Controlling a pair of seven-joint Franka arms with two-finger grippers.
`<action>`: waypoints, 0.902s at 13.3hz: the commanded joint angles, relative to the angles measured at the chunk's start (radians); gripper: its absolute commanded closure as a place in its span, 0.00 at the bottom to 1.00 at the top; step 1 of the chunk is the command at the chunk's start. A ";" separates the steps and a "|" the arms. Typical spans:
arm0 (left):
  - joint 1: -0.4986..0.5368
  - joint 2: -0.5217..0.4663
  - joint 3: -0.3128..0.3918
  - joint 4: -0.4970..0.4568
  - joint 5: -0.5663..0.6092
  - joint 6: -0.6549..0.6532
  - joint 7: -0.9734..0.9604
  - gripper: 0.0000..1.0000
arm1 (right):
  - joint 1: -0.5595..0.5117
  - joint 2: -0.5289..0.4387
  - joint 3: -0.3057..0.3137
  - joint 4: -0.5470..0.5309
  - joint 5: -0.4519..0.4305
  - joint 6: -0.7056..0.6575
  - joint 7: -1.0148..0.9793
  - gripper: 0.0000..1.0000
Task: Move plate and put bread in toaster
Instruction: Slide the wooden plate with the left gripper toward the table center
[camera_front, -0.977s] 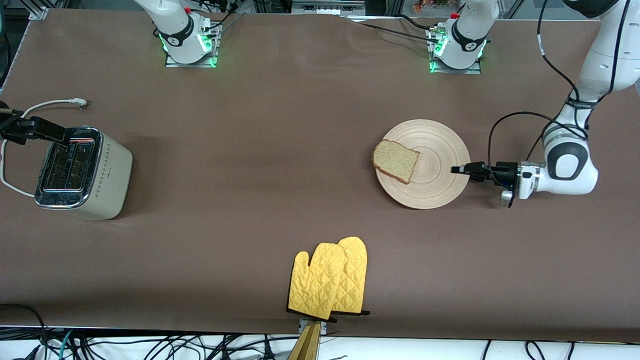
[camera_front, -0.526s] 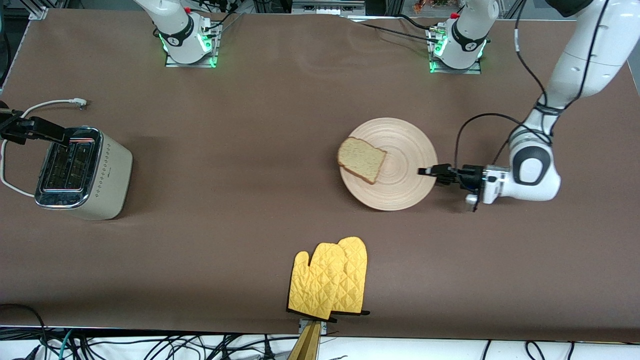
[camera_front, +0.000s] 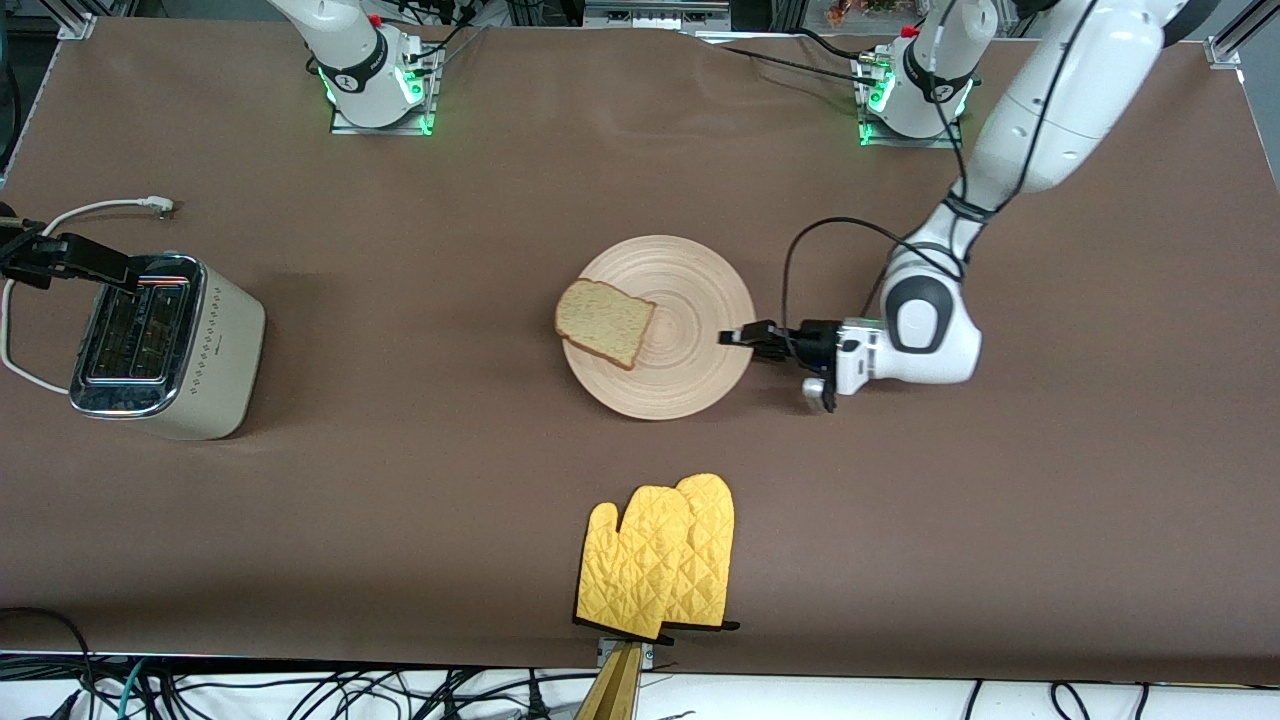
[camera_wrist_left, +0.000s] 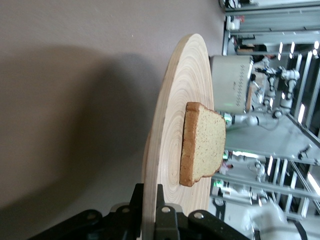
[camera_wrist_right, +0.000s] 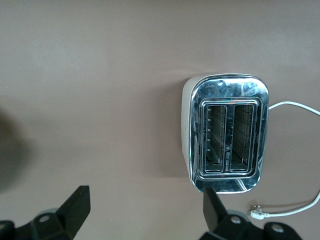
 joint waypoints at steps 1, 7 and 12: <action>-0.099 0.009 0.008 0.019 -0.118 0.075 0.003 1.00 | -0.003 -0.013 -0.002 -0.017 0.015 0.013 -0.010 0.00; -0.191 0.074 0.024 0.052 -0.223 0.126 0.012 1.00 | -0.003 -0.013 -0.002 -0.017 0.015 0.013 -0.010 0.00; -0.219 0.094 0.054 0.069 -0.269 0.126 0.014 0.65 | 0.007 -0.004 0.007 -0.017 0.014 0.035 -0.012 0.00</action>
